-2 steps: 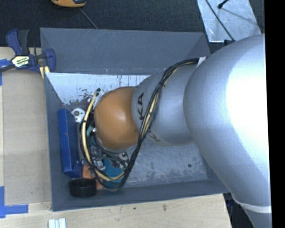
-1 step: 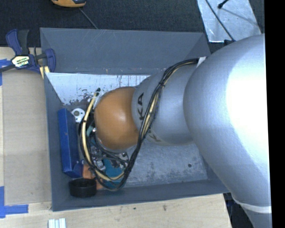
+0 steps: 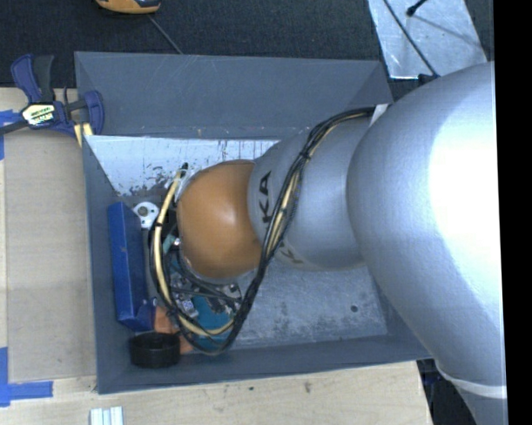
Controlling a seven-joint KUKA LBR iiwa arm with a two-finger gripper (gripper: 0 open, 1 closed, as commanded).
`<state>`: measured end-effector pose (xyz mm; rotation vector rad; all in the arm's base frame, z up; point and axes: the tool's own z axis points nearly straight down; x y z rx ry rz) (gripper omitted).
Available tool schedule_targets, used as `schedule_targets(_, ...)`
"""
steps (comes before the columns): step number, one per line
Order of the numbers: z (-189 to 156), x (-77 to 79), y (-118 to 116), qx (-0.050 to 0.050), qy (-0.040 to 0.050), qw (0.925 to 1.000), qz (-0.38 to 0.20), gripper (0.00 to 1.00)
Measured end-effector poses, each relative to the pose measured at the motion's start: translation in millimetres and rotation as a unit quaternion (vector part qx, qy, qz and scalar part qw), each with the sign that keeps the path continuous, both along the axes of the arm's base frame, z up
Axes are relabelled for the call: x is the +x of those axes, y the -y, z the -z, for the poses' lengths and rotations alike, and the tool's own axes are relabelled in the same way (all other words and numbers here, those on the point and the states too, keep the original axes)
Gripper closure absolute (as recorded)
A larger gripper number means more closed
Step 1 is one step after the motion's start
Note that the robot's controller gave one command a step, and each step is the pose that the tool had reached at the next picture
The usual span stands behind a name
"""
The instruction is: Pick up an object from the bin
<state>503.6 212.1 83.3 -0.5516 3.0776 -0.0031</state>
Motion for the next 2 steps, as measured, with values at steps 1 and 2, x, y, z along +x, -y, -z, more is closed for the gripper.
schedule_targets(1,-19,-0.9,0,-0.001,-0.0025,1.0,0.0,1.0)
schedule_targets(2,-36,0.6,0,0.0,-0.0015,1.0,0.0,1.0)
